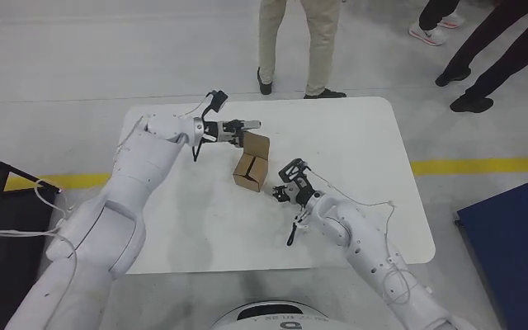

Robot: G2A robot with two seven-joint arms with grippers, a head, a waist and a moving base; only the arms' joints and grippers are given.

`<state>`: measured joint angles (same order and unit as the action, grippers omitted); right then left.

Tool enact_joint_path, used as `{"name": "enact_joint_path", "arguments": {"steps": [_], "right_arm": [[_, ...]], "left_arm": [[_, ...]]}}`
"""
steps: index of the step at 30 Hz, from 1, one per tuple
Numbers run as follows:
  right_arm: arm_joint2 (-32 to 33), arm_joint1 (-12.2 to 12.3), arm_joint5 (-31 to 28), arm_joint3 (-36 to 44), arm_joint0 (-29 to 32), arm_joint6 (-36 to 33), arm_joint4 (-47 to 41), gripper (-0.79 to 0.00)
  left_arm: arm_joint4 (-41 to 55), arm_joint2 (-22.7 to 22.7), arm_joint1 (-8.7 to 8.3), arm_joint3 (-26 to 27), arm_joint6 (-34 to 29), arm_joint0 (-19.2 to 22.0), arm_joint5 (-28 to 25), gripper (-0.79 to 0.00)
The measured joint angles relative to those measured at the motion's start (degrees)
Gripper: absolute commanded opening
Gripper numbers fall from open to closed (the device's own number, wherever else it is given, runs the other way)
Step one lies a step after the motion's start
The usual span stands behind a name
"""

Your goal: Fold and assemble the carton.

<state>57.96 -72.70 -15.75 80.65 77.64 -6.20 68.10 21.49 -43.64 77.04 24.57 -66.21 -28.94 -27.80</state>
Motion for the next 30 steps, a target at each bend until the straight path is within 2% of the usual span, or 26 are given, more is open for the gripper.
{"name": "enact_joint_path", "arguments": {"steps": [6,18,22,26,30], "right_arm": [[0.8,0.1,1.2,1.1,0.4,-0.3,0.0,0.000],[3.8,-0.3,9.5,1.6,0.7,1.0,-3.1,0.000],[3.7,0.3,3.0,4.9,2.5,0.4,-1.5,0.000],[2.9,0.9,-3.9,7.9,4.0,-1.3,0.7,0.000],[0.6,0.5,-2.9,8.0,3.3,-3.4,2.3,0.000]], "left_arm": [[4.0,-2.2,-0.80,0.1,-7.6,-0.9,-2.8,0.000],[4.5,-5.1,-4.47,7.9,-10.7,-5.7,0.4,0.000],[4.2,-6.1,-5.44,8.9,-10.0,-6.8,-0.3,0.000],[4.1,-7.7,-6.06,8.2,-8.2,-6.3,-1.7,0.000],[2.3,-8.4,-6.34,7.7,-4.2,-5.8,-1.8,0.000]]}}
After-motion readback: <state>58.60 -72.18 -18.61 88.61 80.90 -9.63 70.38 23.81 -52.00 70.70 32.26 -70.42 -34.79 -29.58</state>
